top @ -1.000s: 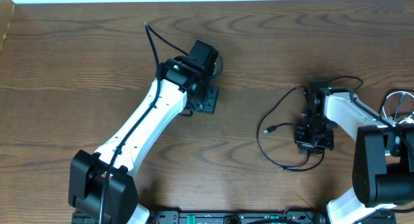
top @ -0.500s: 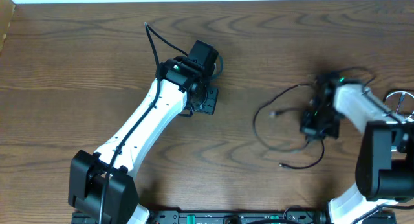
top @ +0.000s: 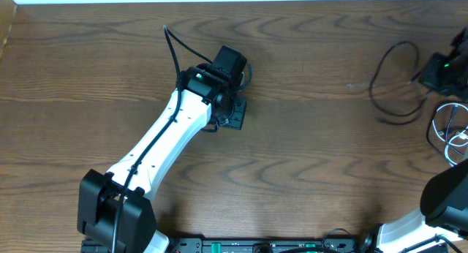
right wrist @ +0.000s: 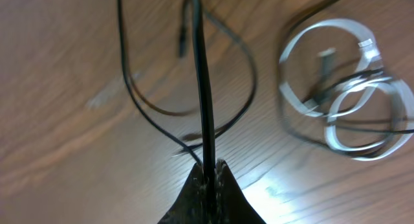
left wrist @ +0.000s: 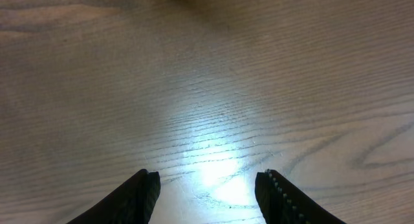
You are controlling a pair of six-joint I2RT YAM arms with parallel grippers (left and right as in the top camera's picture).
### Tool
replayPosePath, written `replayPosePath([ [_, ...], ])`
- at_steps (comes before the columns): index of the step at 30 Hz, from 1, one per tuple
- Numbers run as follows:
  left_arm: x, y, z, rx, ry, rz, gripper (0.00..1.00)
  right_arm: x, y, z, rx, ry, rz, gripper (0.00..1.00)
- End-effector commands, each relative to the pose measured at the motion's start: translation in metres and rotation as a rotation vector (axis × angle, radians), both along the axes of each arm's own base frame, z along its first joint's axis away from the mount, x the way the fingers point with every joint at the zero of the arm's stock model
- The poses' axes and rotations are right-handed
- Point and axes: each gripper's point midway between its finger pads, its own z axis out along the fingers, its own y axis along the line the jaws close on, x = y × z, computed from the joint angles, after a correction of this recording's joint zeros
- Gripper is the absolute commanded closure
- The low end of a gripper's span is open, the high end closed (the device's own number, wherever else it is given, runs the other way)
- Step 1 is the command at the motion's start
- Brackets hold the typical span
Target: Untangle cables
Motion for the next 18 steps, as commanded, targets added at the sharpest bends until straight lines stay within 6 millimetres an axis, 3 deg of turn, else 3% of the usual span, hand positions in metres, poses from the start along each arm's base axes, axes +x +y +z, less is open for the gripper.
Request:
replayPosePath([
  [1,0.0,0.003,0.0,0.011,0.0,0.015,0.47,-0.01,-0.041,0.019,-0.103,-0.026,-0.083,0.99],
  [6,0.0,0.003,0.0,0.011,0.0,0.016,0.47,-0.031,-0.075,0.019,-0.109,-0.019,-0.223,0.99],
  [11,0.0,0.004,0.0,0.011,0.0,0.015,0.47,-0.043,-0.092,0.018,-0.095,-0.025,-0.289,0.99],
  [12,0.0,0.003,0.0,0.011,-0.001,0.015,0.47,-0.041,-0.091,0.018,-0.075,-0.035,-0.287,0.91],
  [14,0.001,0.004,0.0,0.011,-0.003,0.016,0.46,-0.029,-0.075,0.018,0.013,-0.082,-0.205,0.51],
  [16,0.002,0.004,0.0,0.013,-0.007,0.018,0.45,-0.015,-0.058,0.02,0.085,-0.136,-0.107,0.33],
  [18,0.005,0.009,0.001,0.04,-0.023,0.026,0.38,-0.003,-0.038,0.023,0.153,-0.181,-0.005,0.26],
])
